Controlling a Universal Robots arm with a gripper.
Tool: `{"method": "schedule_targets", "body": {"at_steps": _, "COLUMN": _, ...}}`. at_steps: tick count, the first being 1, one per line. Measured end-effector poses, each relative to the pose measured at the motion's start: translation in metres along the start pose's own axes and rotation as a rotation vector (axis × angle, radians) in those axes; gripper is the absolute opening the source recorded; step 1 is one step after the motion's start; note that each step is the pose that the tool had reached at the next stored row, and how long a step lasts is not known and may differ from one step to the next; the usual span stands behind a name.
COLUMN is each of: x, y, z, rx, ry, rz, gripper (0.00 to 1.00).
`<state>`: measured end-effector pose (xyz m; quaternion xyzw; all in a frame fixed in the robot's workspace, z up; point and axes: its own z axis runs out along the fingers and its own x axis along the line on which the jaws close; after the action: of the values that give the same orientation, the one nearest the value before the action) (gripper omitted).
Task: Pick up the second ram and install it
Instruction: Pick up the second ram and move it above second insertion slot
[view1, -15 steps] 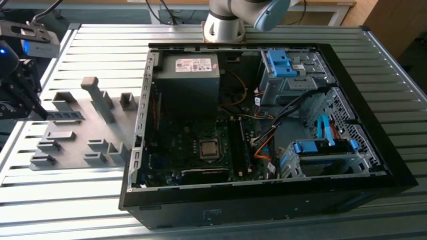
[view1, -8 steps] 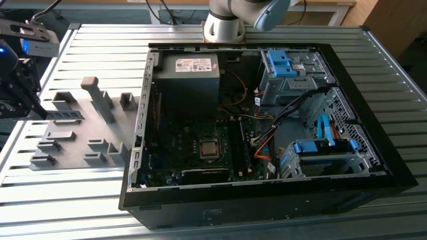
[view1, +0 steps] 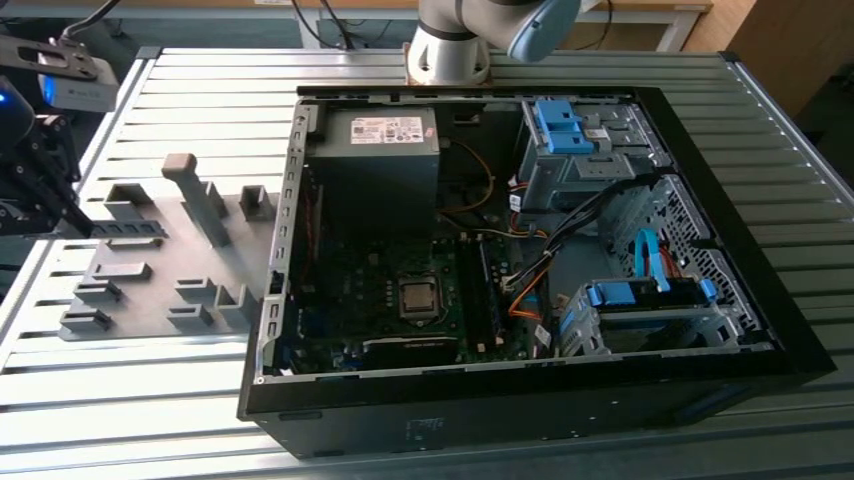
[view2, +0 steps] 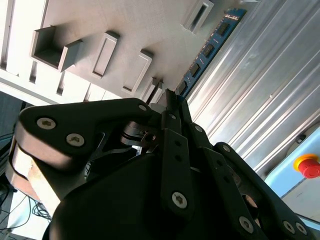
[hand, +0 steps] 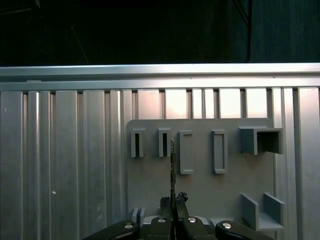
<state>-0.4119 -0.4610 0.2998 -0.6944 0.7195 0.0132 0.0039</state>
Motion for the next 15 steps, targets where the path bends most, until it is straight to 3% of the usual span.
{"method": "schedule_targets", "body": {"at_steps": 15, "x": -0.0001, "y": 0.0001, "z": -0.0052, "rx": -0.0001, "ry": 0.0000, "rz": 0.000, "gripper": 0.14}}
